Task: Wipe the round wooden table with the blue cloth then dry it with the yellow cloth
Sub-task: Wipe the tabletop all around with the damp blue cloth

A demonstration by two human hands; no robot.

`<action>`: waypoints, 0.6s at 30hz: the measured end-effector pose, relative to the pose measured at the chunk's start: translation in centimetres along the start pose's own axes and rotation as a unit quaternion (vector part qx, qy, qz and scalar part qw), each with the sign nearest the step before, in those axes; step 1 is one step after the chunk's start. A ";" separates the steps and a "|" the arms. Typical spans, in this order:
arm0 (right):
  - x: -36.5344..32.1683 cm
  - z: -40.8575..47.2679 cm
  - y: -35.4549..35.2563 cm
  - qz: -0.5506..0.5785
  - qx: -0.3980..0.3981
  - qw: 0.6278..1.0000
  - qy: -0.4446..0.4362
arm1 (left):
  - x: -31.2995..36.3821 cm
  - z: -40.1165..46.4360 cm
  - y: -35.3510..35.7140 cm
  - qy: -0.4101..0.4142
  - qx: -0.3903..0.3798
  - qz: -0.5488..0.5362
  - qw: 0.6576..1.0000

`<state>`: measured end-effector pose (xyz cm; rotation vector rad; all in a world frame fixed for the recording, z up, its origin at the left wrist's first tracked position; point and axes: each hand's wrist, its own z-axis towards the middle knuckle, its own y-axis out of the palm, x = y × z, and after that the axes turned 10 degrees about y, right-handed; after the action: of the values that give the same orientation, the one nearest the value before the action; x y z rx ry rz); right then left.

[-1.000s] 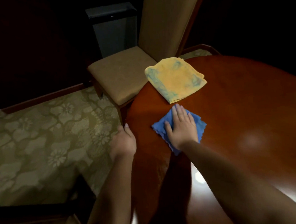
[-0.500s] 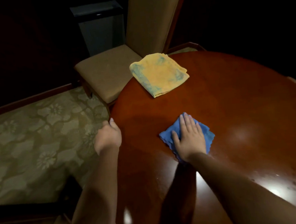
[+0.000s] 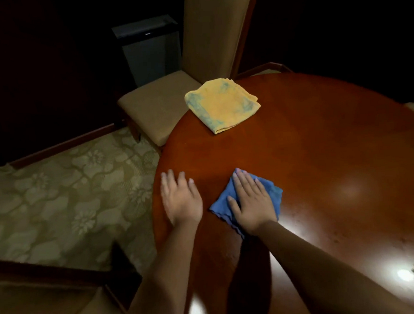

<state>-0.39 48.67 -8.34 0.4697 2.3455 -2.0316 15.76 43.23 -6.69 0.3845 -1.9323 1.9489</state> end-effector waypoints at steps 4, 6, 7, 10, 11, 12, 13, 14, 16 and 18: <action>1.2 -0.7 -0.6 -0.012 -0.016 1.000 -0.018 | 2.7 -3.3 0.7 0.107 -0.074 -0.036 0.991; 2.4 -1.9 -0.5 -0.008 0.006 1.000 0.005 | 4.0 -4.0 1.2 0.140 -0.128 -0.014 0.982; 2.9 -2.3 -0.4 -0.006 0.011 1.000 0.015 | 4.6 -4.1 1.5 0.148 -0.149 0.002 0.978; 3.9 -1.1 -0.7 0.001 0.016 1.000 0.012 | 6.1 -3.7 2.2 0.149 -0.161 0.043 0.975; 4.4 0.0 -1.2 0.005 0.014 1.000 -0.005 | 6.5 -3.3 2.4 0.151 -0.159 0.050 0.974; 5.0 1.1 -1.6 0.004 0.009 1.000 -0.025 | 6.8 -2.8 2.4 0.153 -0.157 0.054 0.974; 5.6 1.9 -2.0 -0.002 0.003 0.999 -0.044 | 7.1 -2.3 2.5 0.153 -0.158 0.056 0.974; 6.1 2.3 -2.2 -0.011 -0.001 0.998 -0.057 | 7.4 -2.0 2.5 0.152 -0.163 0.060 0.973; 7.1 1.9 -2.1 -0.013 0.004 0.999 -0.052 | 8.1 -1.8 2.7 0.160 -0.179 0.068 0.969; 8.5 0.2 -2.0 -0.003 0.009 1.000 -0.023 | 9.5 -2.6 3.1 0.184 -0.206 0.064 0.959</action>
<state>-8.99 50.17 -8.10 0.4134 2.3075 -2.0450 6.03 46.52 -5.33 -0.2088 -2.0685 1.4932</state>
